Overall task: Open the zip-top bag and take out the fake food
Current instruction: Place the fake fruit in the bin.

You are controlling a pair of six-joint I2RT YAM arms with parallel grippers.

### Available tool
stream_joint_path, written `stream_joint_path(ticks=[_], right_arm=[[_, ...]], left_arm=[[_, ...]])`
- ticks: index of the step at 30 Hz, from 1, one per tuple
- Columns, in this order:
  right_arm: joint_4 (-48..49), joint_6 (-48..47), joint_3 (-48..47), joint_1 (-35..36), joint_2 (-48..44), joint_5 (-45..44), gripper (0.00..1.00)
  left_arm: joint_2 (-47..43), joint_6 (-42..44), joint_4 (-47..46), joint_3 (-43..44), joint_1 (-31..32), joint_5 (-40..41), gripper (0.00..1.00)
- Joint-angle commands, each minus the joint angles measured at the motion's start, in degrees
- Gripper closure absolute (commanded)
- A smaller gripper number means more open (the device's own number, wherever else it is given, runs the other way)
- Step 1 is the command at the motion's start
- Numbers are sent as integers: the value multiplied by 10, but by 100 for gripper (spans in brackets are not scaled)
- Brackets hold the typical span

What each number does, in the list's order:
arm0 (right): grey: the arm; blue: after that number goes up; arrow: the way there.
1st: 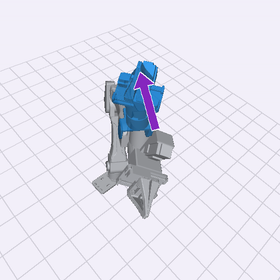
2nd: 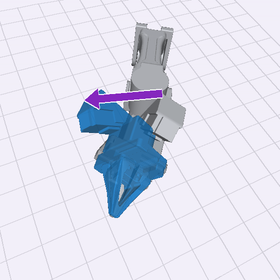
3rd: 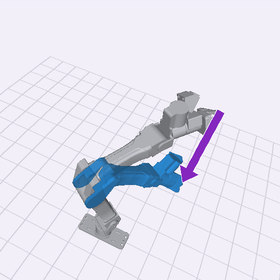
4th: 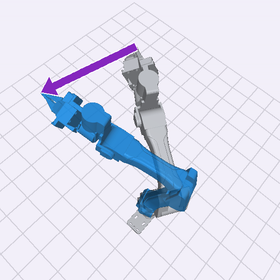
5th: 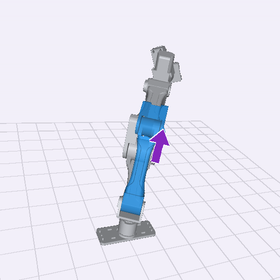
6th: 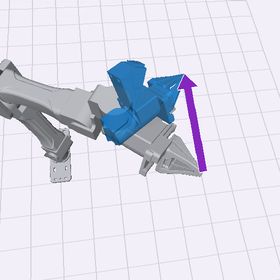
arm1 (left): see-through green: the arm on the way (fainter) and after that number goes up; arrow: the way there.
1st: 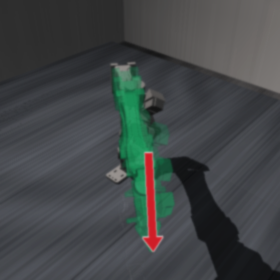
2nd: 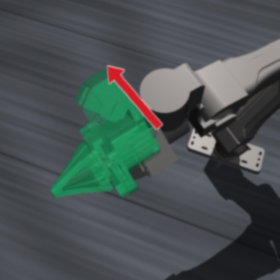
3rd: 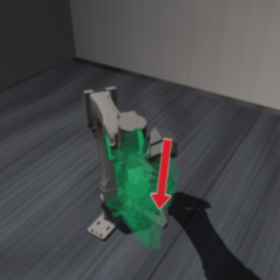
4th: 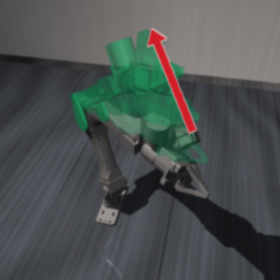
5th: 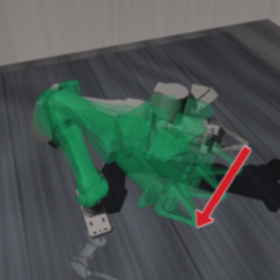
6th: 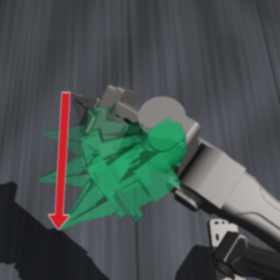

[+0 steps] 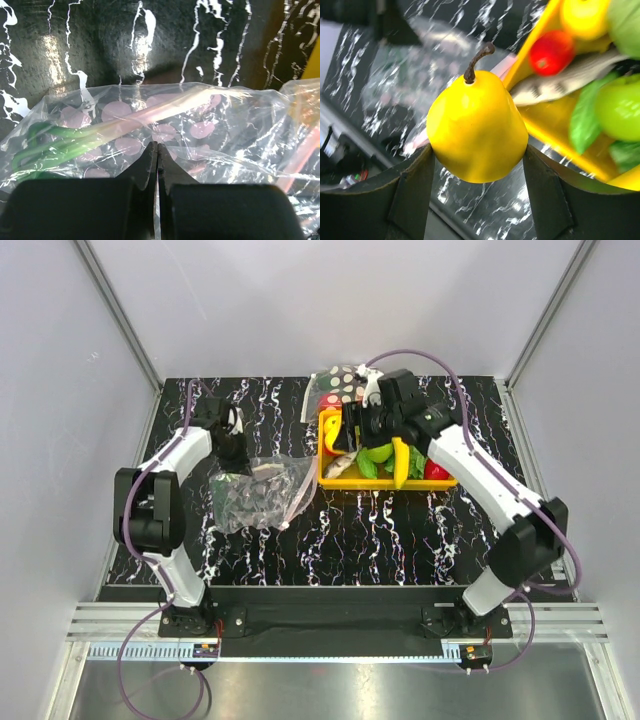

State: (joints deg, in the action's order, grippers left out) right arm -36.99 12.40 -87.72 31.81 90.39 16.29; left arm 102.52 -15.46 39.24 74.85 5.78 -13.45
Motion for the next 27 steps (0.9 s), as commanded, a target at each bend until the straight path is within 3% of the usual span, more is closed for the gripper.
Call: stream_joint_path(ticks=[1,11,27], right_arm=[[1,-24,-51,-29,63,-17,86],[-41,-26,-107,-46,177,-15,86],[-61,-27,-67,-47,196,-53,86]], left_arm=[[-40,7,-7,0,-2,-25,100],[-58,4,-10,-10,-2,-46,100],[-45,15,-1,0,-1,-52,100]])
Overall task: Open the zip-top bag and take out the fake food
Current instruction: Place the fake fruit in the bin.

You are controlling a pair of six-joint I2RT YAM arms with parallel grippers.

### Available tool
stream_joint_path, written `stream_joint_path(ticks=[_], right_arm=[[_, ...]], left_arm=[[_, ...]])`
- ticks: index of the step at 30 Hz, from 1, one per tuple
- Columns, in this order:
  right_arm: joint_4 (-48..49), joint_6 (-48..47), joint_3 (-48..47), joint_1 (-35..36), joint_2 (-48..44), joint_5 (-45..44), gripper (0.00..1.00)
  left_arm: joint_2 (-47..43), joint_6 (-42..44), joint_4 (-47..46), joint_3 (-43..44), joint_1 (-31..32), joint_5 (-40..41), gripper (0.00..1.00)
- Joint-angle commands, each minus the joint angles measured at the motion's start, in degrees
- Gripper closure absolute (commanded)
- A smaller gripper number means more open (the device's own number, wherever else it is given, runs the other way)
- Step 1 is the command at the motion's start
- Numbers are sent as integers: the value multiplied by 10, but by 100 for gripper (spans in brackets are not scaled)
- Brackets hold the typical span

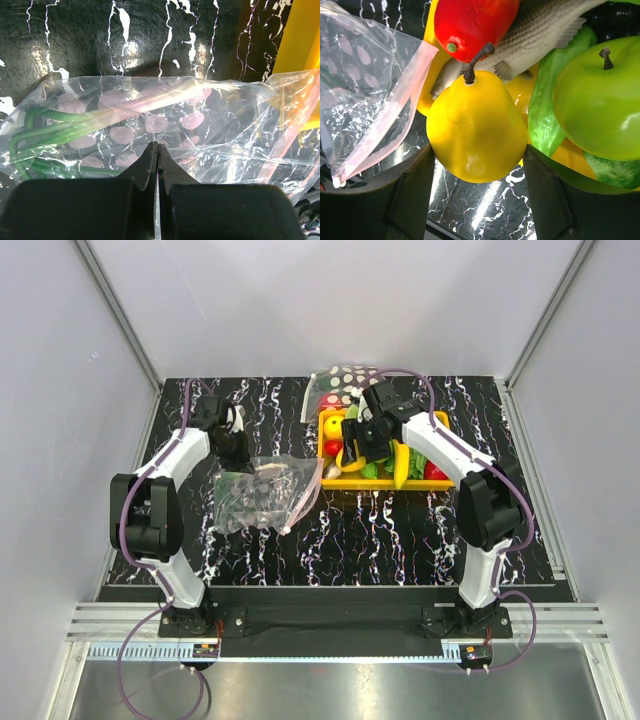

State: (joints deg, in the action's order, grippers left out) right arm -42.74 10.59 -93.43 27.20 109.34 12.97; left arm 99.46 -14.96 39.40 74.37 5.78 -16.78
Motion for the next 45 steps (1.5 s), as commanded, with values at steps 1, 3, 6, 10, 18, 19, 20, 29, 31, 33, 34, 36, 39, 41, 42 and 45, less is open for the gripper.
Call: stream_joint_path(ticks=[1,3,6,10,18,19,20,29,31,33,34,36,39,41,42,45], right_arm=[[-3,-9,-17,-2,12,-22,86],[-11,-12,-27,-2,20,-25,85],[-34,-15,-54,-2,39,-30,82],[-38,-15,-55,-4,43,-42,71],[-52,-14,-62,-7,29,-52,31],[-52,-14,-62,-7,25,-51,28],[-52,-13,-61,-7,21,-49,25],[-44,-4,-47,-7,-5,-33,11],[-38,-1,-46,-7,-22,-34,10],[-33,0,-48,-7,-39,-36,10],[-26,-1,-50,-7,-60,-39,10],[-23,-7,-52,-7,-80,-44,10],[-24,-22,-53,-7,-120,-50,11],[-30,-33,-48,-7,-133,-37,14],[-33,-36,-43,-7,-144,-17,16],[-35,-47,-5,10,-166,-5,30]], left_arm=[[-15,12,-1,7,-2,-20,100],[-17,11,0,9,-2,-20,100],[-20,10,0,7,-1,-26,100],[-22,12,2,6,-1,-26,100],[-24,10,3,10,-1,-32,100],[-24,11,2,10,-1,-33,100],[-24,10,2,10,-1,-34,100],[-27,10,2,7,-1,-37,100],[-30,9,3,7,-2,-38,100],[-33,8,5,10,-1,-39,100],[-34,7,6,10,-2,-44,100],[-35,1,9,13,-1,-48,100],[-39,-10,5,12,-1,-61,100],[-38,-14,5,13,-2,-66,100],[-34,-18,4,14,-1,-70,100],[-26,-30,4,12,-2,-75,100]])
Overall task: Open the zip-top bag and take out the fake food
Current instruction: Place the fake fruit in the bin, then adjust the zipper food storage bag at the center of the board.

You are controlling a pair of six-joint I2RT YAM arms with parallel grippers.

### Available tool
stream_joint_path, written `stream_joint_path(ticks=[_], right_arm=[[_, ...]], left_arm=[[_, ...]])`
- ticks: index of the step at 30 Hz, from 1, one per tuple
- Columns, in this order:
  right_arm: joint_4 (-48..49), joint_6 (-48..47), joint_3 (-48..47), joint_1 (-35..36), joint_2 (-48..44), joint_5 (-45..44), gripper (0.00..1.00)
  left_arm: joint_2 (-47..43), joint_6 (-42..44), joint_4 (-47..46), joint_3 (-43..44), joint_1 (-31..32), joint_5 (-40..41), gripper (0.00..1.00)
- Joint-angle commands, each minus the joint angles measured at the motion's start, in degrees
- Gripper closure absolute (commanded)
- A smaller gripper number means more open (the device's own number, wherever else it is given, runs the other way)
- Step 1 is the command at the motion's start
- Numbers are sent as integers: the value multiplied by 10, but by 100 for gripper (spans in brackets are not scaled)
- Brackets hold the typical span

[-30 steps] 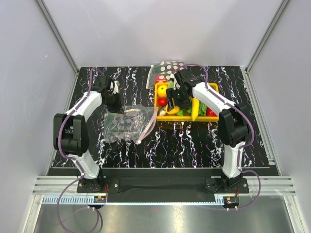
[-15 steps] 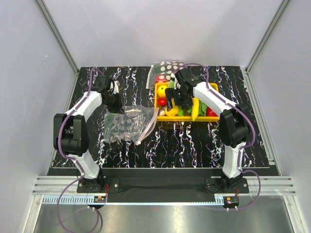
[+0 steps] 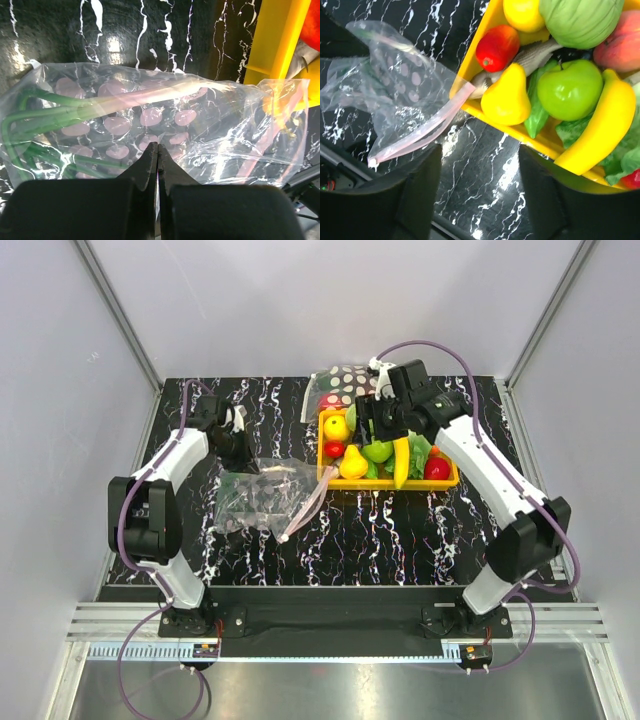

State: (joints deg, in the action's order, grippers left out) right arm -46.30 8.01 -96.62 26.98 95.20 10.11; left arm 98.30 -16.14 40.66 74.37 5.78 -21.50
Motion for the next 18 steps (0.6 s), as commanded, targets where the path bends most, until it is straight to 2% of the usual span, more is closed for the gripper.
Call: stream_joint_path(ticks=[1,3,7,11,16,18], right_arm=[[5,-26,39,19,-31,24,34],[14,-27,79,48,-41,28,42],[45,-6,134,103,-42,41,50],[111,21,190,135,-31,60,50],[220,40,232,145,-5,83,51],[235,39,240,148,15,83,51]], left_arm=[[-10,-22,-11,8,-2,-35,100],[-8,-35,-21,3,-2,-46,100],[-8,-45,-27,3,-2,-53,100],[-5,-49,-26,8,-2,-55,100],[-1,-54,-30,1,-2,-59,100],[-1,-54,-31,-2,-2,-59,100]])
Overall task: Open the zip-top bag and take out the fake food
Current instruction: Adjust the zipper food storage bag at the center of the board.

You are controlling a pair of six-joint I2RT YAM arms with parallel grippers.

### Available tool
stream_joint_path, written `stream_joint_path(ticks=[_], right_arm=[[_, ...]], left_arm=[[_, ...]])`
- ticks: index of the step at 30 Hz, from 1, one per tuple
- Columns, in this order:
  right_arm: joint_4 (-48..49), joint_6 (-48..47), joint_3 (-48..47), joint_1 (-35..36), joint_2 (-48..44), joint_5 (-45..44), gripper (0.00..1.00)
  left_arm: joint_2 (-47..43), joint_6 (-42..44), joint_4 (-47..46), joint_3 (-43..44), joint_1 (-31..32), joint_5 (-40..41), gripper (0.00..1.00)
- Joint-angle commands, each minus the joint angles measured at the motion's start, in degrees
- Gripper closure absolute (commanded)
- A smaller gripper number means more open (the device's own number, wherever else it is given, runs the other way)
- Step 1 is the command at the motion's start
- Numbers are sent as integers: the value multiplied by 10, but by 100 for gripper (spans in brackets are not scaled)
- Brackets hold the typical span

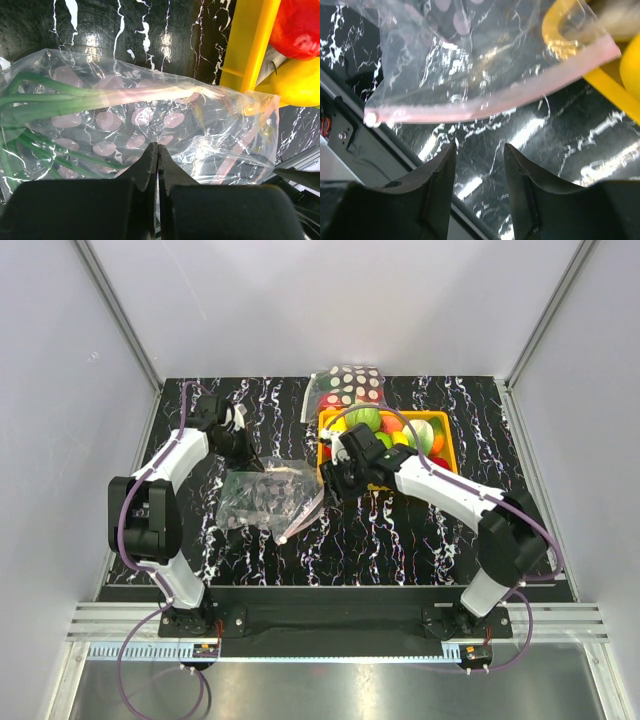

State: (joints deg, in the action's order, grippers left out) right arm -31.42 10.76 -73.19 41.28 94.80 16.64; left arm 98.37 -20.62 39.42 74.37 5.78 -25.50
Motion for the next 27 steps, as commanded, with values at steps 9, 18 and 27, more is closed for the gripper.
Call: stream_joint_path(ticks=[9,18,27], right_arm=[[187,14,40,8,55,4,50],[332,41,74,10,66,42,47],[434,51,55,12,137,77,43]], left_arm=[[-3,-14,-27,-13,-2,-21,100],[3,-6,-23,-14,-2,-35,100],[-5,-9,-54,-41,2,-111,100]])
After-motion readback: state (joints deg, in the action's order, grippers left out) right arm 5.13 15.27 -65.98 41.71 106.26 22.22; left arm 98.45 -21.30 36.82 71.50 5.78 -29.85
